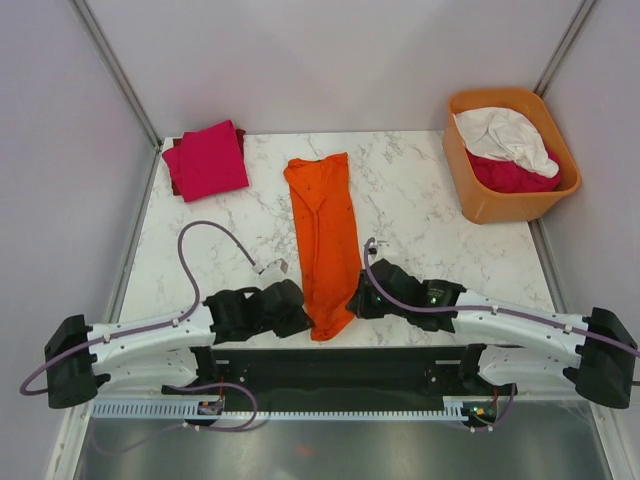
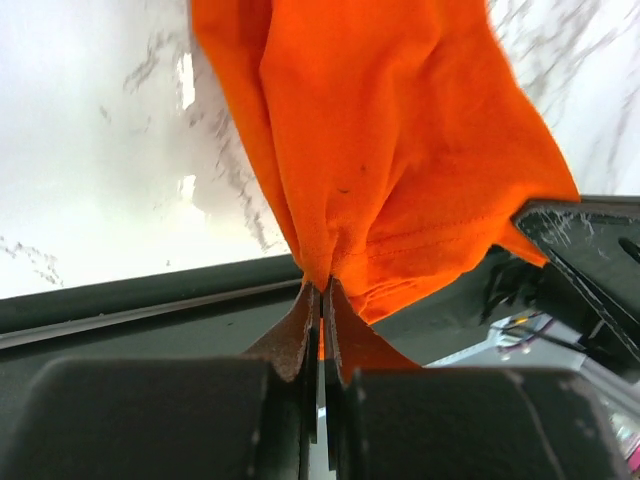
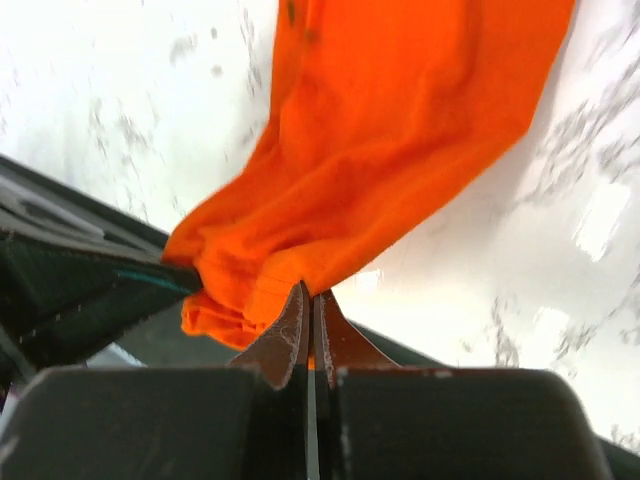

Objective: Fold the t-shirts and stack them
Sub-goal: Fold the tshirt

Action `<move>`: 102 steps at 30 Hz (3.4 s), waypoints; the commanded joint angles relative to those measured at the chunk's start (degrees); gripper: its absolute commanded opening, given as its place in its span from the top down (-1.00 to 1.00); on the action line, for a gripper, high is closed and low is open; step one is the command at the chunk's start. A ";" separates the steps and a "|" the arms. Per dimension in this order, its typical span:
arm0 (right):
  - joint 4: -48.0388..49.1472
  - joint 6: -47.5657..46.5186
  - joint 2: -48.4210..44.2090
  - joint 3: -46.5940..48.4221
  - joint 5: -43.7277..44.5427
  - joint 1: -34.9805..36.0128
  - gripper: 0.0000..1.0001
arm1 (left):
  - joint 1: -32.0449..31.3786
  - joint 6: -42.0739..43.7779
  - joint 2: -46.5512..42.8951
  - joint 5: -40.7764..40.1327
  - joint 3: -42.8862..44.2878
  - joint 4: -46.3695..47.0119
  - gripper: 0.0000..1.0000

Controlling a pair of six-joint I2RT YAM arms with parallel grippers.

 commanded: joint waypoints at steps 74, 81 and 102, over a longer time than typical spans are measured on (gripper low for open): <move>4.14 -22.51 53.65 41.97 -22.05 -28.36 0.86 | 36.90 32.82 40.65 15.47 27.18 12.70 0.14; 3.79 -22.42 56.98 44.69 -21.17 -28.44 0.86 | 36.11 32.29 42.76 15.91 26.56 14.02 0.16; -6.85 -30.24 60.44 71.54 -12.39 -34.77 -0.15 | 34.97 34.75 35.39 9.85 24.63 12.80 -0.65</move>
